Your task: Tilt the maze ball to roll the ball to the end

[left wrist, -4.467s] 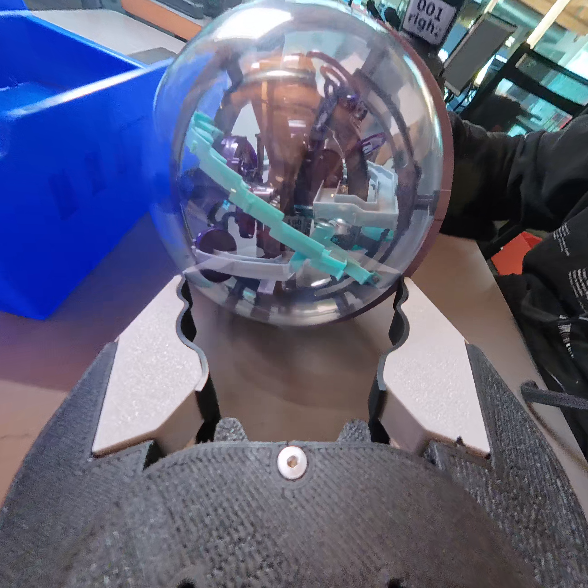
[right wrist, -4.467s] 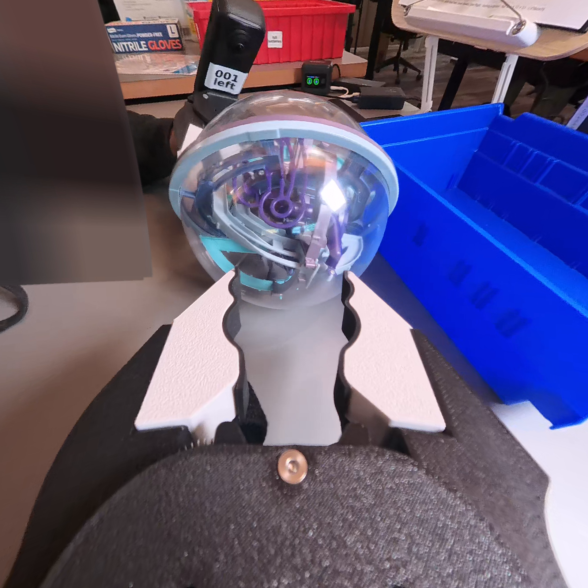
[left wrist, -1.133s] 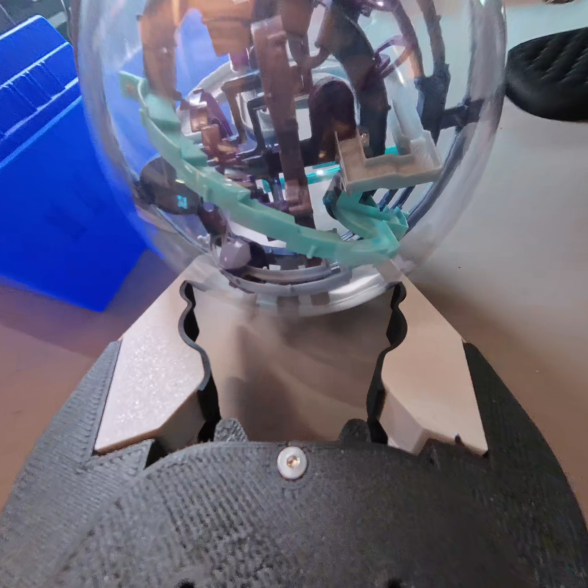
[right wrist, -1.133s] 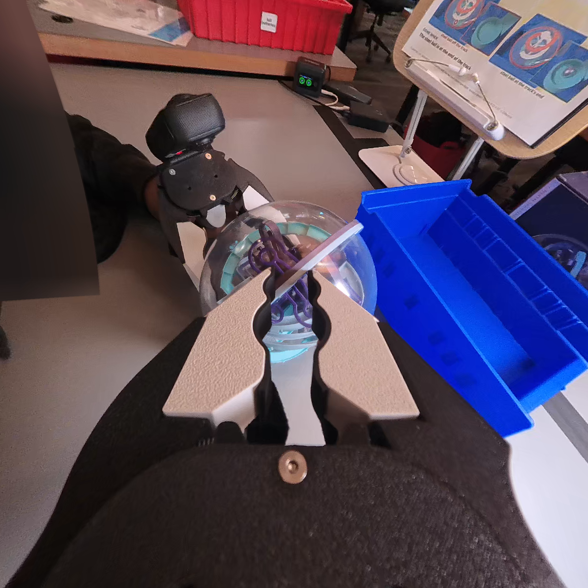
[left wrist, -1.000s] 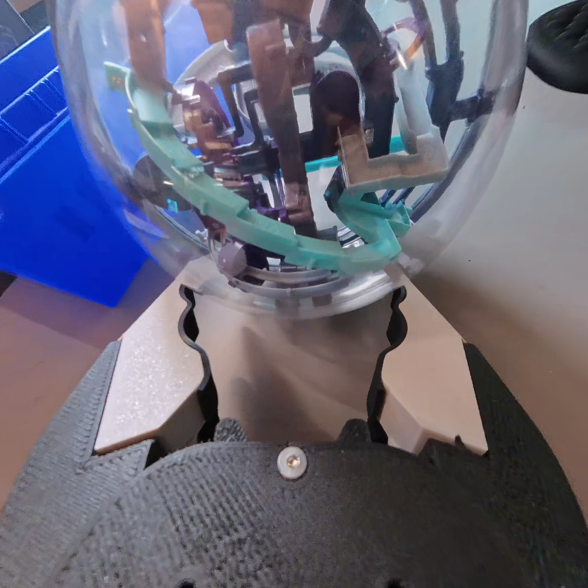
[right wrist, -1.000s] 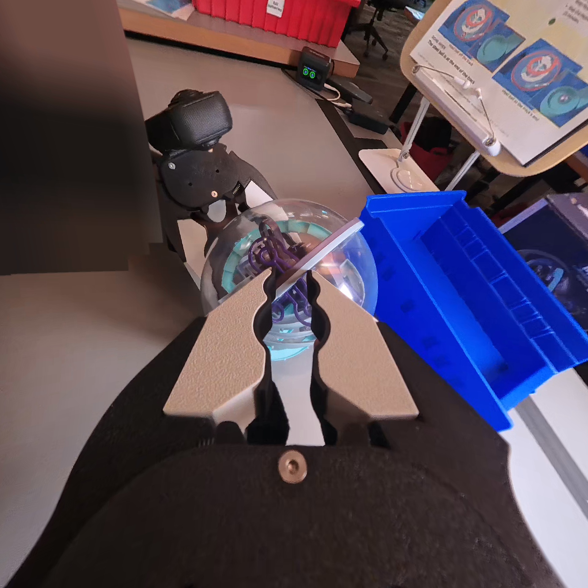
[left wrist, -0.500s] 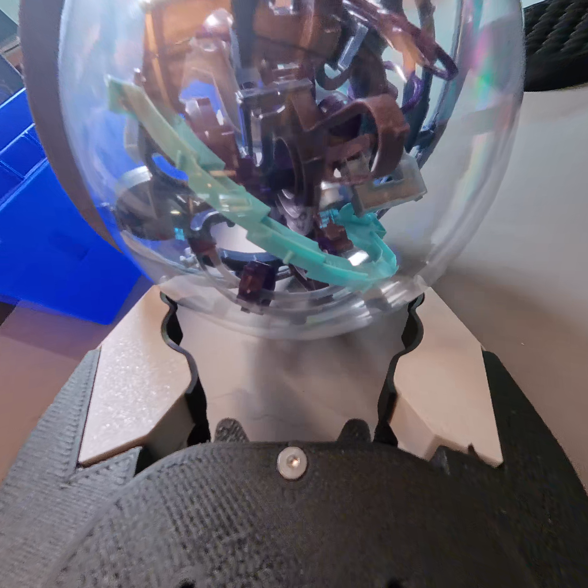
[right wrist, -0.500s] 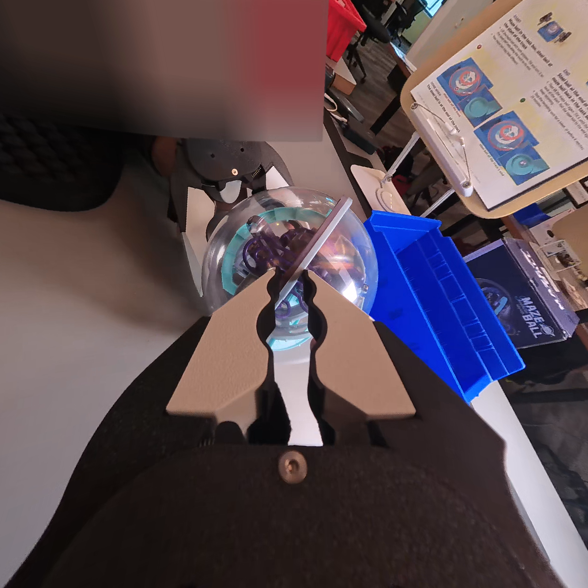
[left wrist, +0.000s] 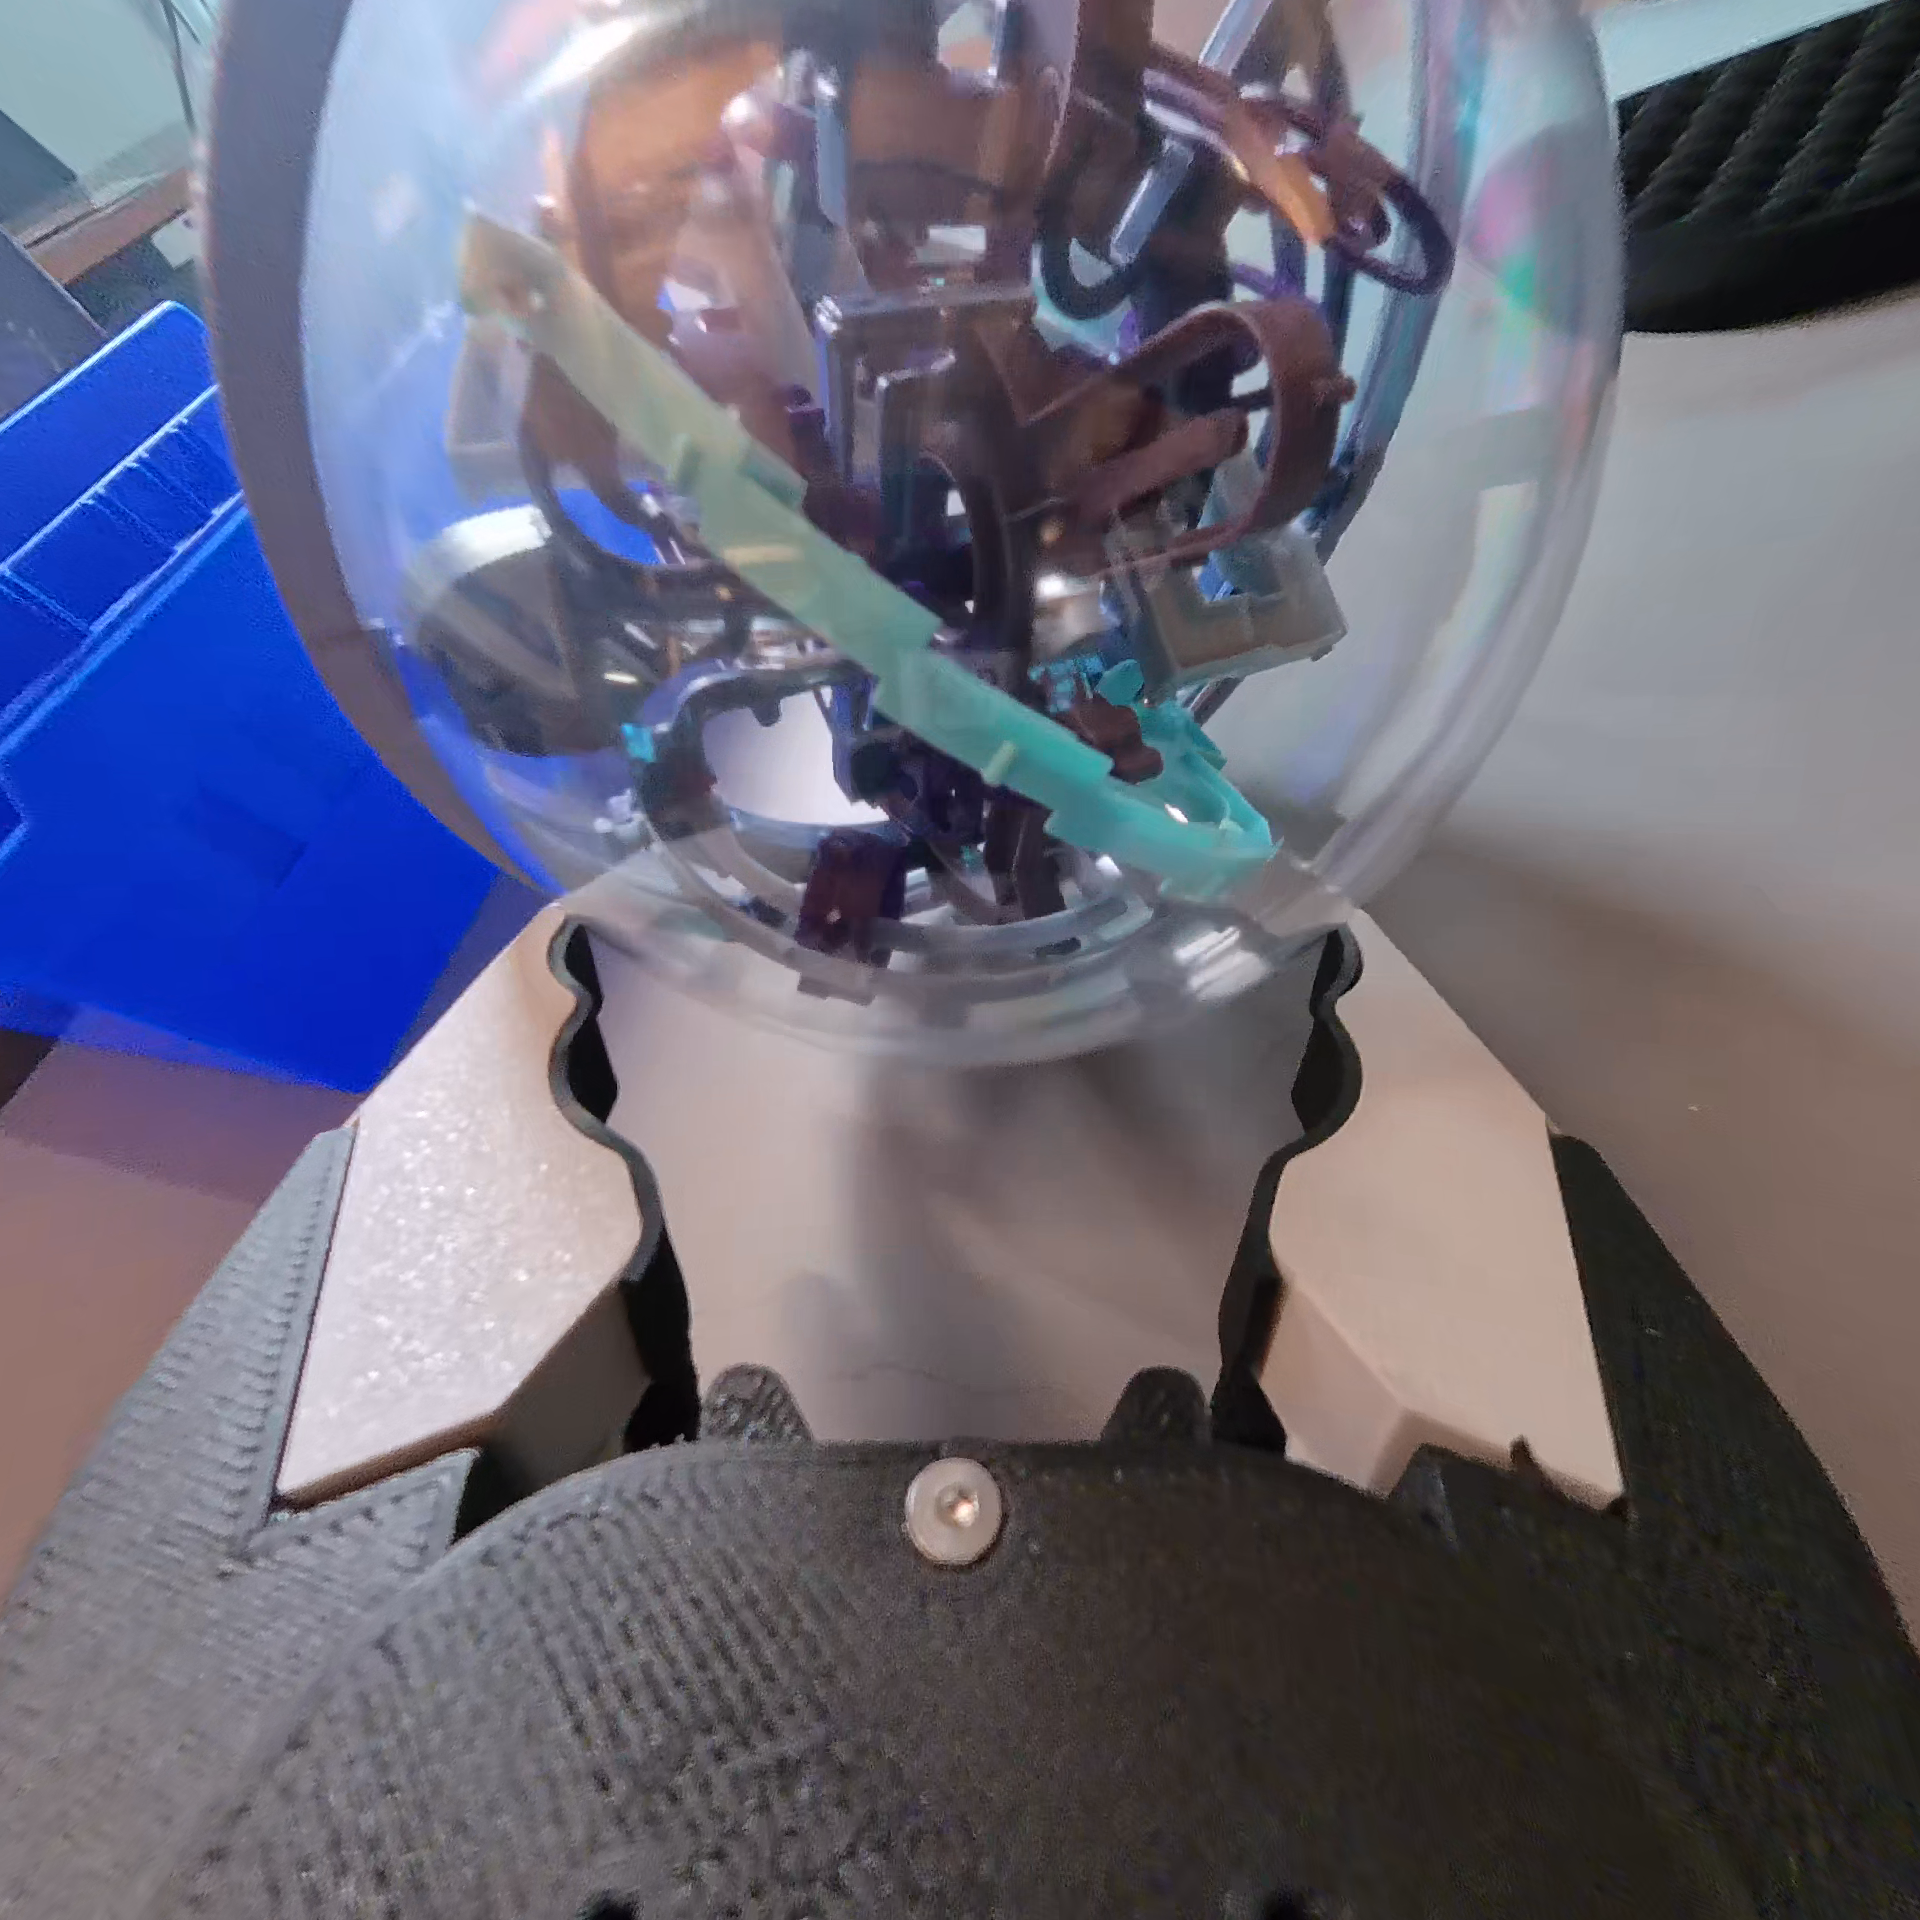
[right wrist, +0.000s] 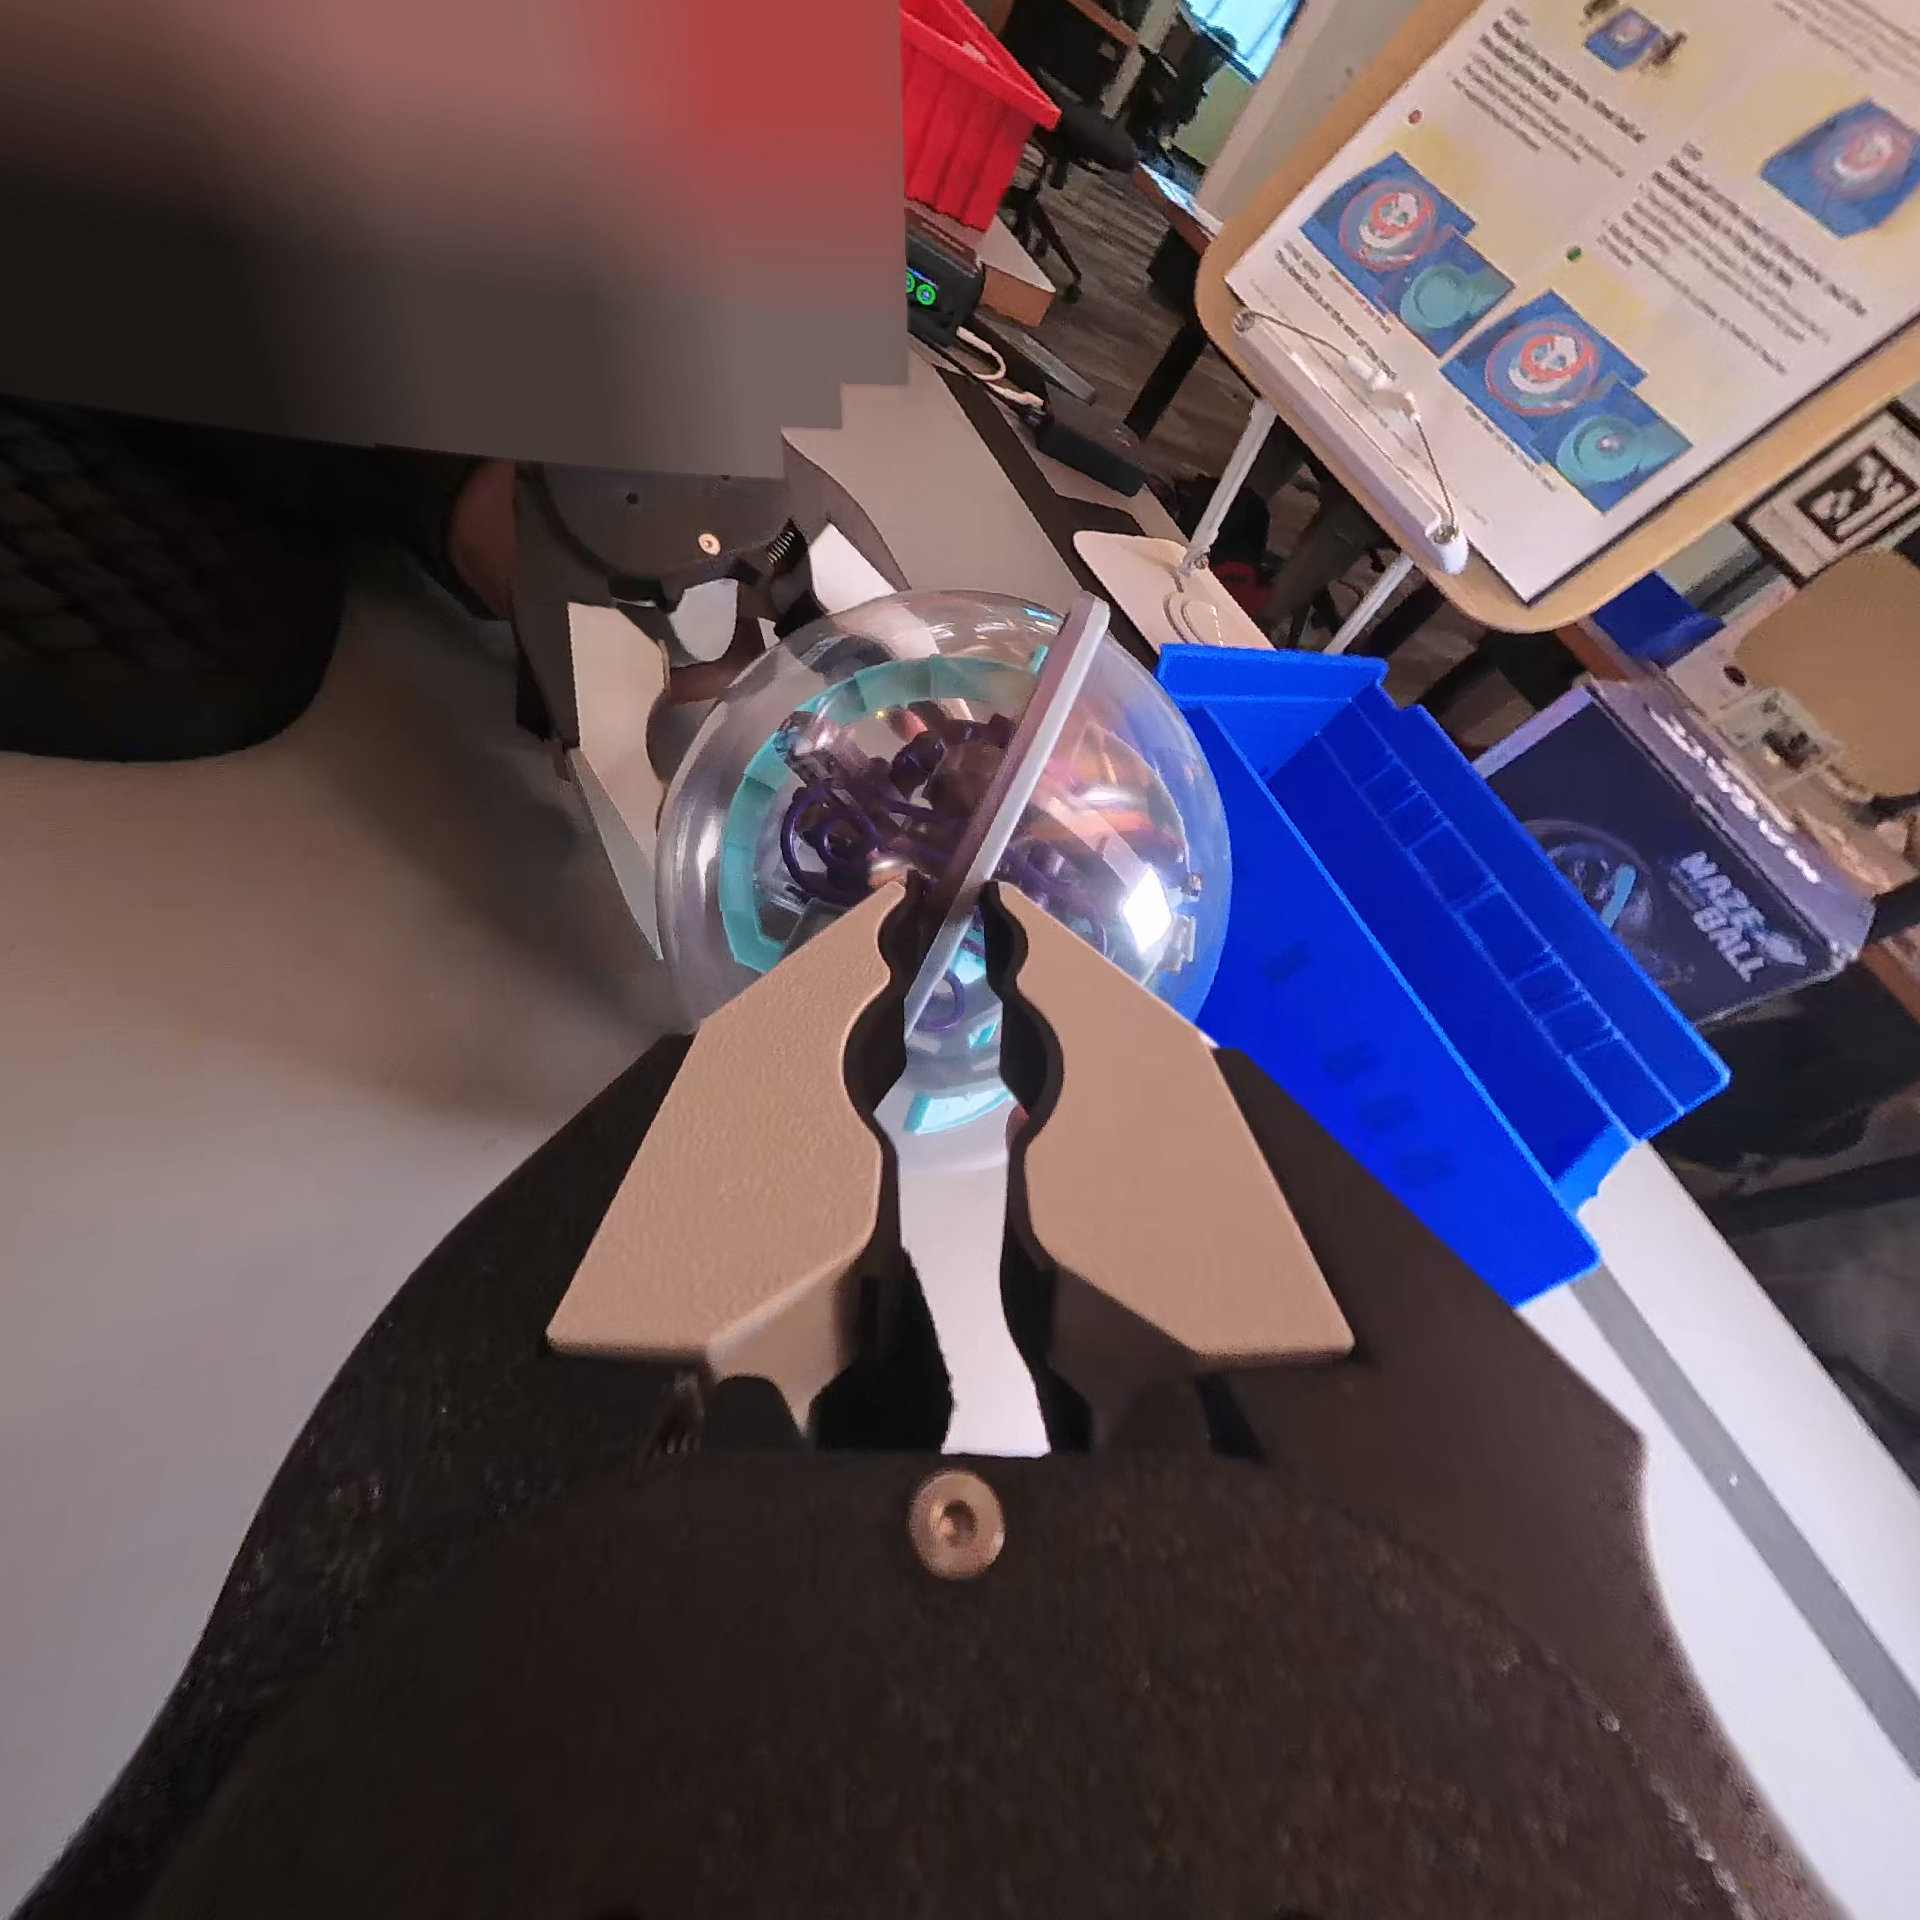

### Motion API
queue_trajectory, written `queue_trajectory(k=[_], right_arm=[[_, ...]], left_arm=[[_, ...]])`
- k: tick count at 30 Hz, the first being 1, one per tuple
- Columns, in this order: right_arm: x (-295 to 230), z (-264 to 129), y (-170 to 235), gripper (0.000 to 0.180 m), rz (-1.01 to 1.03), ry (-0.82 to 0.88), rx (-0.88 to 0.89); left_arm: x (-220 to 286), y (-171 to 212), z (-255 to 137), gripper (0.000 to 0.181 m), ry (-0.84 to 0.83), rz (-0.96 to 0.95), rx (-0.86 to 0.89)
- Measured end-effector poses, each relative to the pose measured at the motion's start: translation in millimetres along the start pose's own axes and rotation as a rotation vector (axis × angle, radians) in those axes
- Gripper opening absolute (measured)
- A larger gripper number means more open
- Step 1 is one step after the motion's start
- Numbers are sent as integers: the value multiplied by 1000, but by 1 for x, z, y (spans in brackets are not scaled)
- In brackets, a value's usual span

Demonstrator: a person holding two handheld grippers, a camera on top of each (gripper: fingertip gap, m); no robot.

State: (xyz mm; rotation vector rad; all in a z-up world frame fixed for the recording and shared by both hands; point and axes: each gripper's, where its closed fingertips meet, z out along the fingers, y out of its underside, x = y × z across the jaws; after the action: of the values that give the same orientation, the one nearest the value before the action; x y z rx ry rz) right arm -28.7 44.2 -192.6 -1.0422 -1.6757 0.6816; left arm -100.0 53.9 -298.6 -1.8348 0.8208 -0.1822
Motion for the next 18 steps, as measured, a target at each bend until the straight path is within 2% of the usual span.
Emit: queue_trajectory(k=[5,9,12,18], right_arm=[[12,-3,10,8,140,23,3],[23,-4,16,7,296,15,20],[32,-5,22,6,464,-9,39],[50,-7,44,6,846,-75,86]], left_arm=[[-2,-8,-2,136,39,-36,58],[-8,-10,4,141,43,38,74],[-16,-9,13,144,54,67,67],[-18,-18,27,145,136,-18,80]])
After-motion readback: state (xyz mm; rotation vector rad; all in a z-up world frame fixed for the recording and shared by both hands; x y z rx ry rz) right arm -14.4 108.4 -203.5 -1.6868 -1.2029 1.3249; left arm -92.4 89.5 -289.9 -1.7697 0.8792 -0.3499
